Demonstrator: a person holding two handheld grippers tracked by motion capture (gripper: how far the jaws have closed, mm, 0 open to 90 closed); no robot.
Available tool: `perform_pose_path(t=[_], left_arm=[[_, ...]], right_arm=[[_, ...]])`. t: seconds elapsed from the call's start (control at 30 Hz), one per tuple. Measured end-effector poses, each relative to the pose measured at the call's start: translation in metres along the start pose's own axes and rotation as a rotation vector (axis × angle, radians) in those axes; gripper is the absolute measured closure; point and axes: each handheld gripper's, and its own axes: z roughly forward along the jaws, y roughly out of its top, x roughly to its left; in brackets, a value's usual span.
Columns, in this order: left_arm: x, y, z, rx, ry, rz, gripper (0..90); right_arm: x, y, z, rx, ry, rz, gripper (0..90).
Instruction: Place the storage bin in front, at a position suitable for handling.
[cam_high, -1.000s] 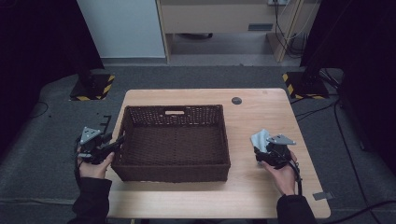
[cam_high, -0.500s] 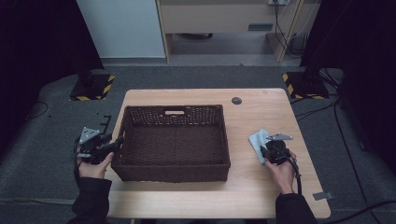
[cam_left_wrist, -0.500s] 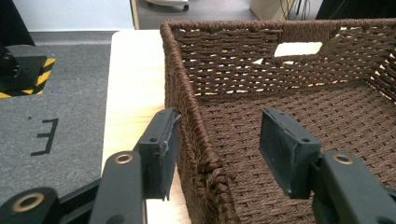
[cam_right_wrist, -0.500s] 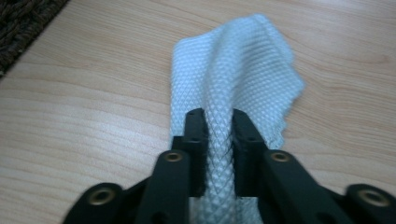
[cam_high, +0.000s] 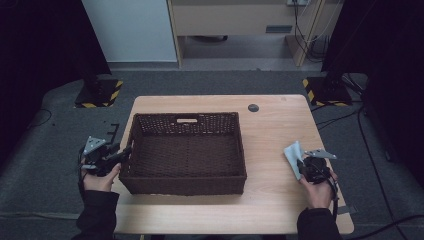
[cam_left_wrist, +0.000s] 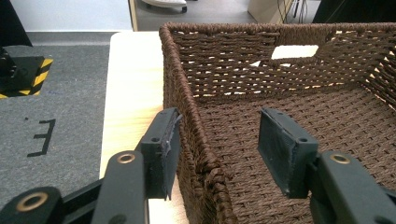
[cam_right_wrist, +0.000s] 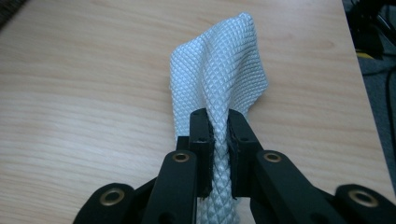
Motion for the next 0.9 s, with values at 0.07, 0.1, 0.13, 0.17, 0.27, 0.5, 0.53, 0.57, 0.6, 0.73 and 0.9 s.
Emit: perform_pose_path(t=[0.07,0.1,0.13,0.17,0.27,0.5,0.53,0.57,0.6,0.73,0.9], left_arm=[[-0.001,0.000,0.000,0.002,-0.002,0.004,47.1],[-0.001,0.000,0.000,0.002,-0.002,0.004,47.1],[-0.001,0.000,0.000,0.002,-0.004,0.005,47.1],[-0.001,0.000,0.000,0.002,-0.003,0.005,47.1],[0.000,-0.001,0.000,0.006,-0.002,0.006,47.6],[0.003,-0.004,0.004,0.031,0.011,0.009,53.9],[0.003,-0.005,0.005,0.037,0.011,0.007,55.5],[0.003,-0.006,0.006,0.048,0.008,0.007,57.3],[0.003,-0.006,0.007,0.054,0.007,0.006,59.4],[0.002,-0.009,0.011,0.077,0.005,0.005,65.5],[-0.002,-0.009,0.013,0.083,0.017,0.010,68.7]], right_arm=[[-0.005,-0.004,0.004,0.018,0.004,0.016,82.6],[-0.007,-0.005,0.005,0.022,0.006,0.023,82.1],[-0.007,-0.006,0.007,0.034,0.015,0.035,80.5],[-0.008,-0.007,0.009,0.041,0.022,0.030,77.0],[-0.006,-0.009,0.012,0.056,0.010,0.017,70.8],[-0.001,0.005,-0.008,-0.087,0.013,0.024,53.4],[0.000,0.008,-0.013,-0.111,0.027,0.024,51.9],[0.001,0.010,-0.016,-0.131,0.043,0.023,51.5],[0.004,0.014,-0.022,-0.164,0.064,0.025,51.2],[0.018,0.026,-0.035,-0.216,0.146,0.012,51.2],[0.045,0.037,-0.043,-0.256,0.233,-0.027,54.0]])
